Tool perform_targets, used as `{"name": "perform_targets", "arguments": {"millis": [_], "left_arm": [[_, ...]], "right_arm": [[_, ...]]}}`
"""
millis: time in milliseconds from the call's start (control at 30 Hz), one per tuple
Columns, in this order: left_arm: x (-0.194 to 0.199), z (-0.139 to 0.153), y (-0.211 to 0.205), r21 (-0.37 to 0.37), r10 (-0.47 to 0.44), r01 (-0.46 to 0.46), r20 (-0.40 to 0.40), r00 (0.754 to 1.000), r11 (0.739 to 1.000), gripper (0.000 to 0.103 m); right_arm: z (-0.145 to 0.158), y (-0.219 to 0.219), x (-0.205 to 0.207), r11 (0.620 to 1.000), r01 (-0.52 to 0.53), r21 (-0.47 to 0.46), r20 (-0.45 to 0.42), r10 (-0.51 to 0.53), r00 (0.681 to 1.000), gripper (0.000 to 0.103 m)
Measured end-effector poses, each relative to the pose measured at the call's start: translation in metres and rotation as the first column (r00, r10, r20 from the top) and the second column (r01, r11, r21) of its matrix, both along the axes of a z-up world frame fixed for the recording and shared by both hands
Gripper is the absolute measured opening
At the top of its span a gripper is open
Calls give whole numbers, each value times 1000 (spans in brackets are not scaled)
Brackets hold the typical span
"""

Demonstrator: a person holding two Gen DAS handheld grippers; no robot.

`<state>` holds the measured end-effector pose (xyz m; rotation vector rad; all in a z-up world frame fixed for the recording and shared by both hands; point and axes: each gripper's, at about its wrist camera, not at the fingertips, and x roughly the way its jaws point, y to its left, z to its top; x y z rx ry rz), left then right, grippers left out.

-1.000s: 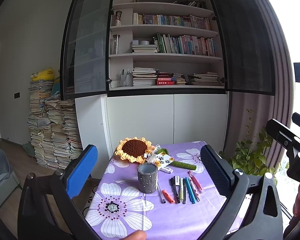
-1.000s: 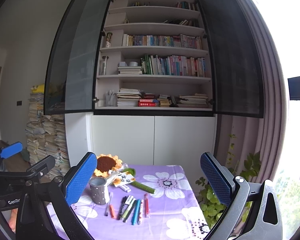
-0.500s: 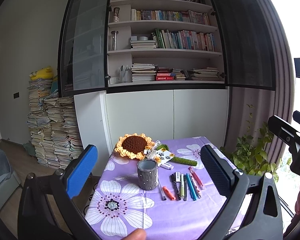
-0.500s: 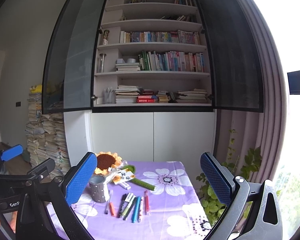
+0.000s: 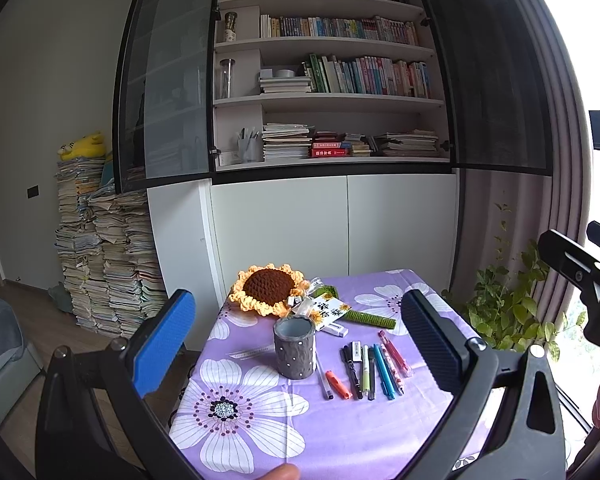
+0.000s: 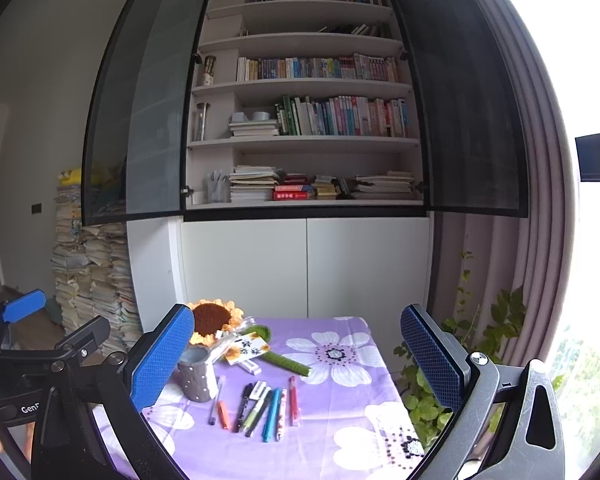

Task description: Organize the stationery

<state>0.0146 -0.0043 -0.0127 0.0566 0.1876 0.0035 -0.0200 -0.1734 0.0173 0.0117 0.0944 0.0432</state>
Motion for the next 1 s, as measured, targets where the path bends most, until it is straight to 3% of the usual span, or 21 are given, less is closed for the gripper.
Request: {"name": "perform_targets", "arguments": {"millis": [200,533,1000], "left_arm": [[10,-9,-2,18,-23,23,-24,999,1000,102],[57,-38,5,11,-15,16,-128,992,1000,102],[138,-94,27,-21,6,-14,-318,948,1000,102]], "right_arm": [[-4,1,9,1000,-3,-1,-38,3,999,103],[-24,-3,50,1000,7,7,-148,-6,989,103],[-82,-2,148,999,36,-4,-387,-35,921,103]]}}
